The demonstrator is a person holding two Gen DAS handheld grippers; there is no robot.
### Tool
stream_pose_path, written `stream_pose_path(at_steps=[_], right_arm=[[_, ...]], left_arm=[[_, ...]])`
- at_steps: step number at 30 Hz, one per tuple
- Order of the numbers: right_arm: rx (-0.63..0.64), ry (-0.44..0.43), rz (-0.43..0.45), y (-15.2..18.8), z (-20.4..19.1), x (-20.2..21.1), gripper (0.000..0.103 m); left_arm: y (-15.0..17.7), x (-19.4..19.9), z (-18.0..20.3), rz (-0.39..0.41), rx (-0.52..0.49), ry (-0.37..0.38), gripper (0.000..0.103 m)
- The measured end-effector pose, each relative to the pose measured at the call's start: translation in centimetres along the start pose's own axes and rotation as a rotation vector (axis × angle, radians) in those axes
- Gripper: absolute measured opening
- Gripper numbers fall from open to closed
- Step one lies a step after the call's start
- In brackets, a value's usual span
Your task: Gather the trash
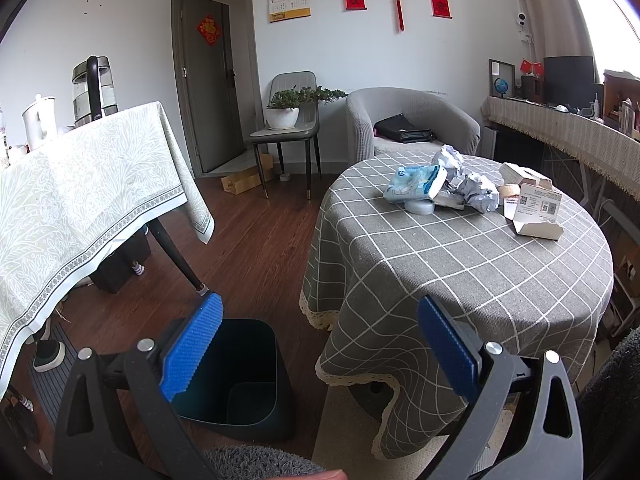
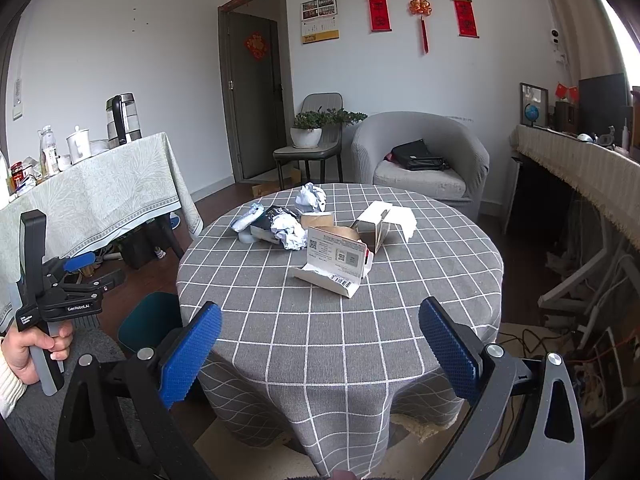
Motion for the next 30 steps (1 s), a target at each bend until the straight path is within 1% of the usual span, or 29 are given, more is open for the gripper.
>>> stream_pose_path(at_steps=[22,30], right_arm=[[-0.003,-0.002,-0.002,0.09,-0.01,0.13,0.1],[-0.004,-0.002,-0.002,0.12,-0.05,-0.01,0.1]], left_arm=[[0.6,-0.69,0.5,-0.002,-0.006,-0.002,0.1],[0.85,-0.47,0.15,-0.004,-0.007,-0.004,0.1]])
Point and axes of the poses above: each gripper's, at about its wrist camera, not at the fingertips, and x roughly against the way its jaws point, z to its right, y to its underside, the point moved 6 cm from there along -x, roughly the way its jaws point, and after that the axes turned 14 degrees about x, right-handed, at the moved point
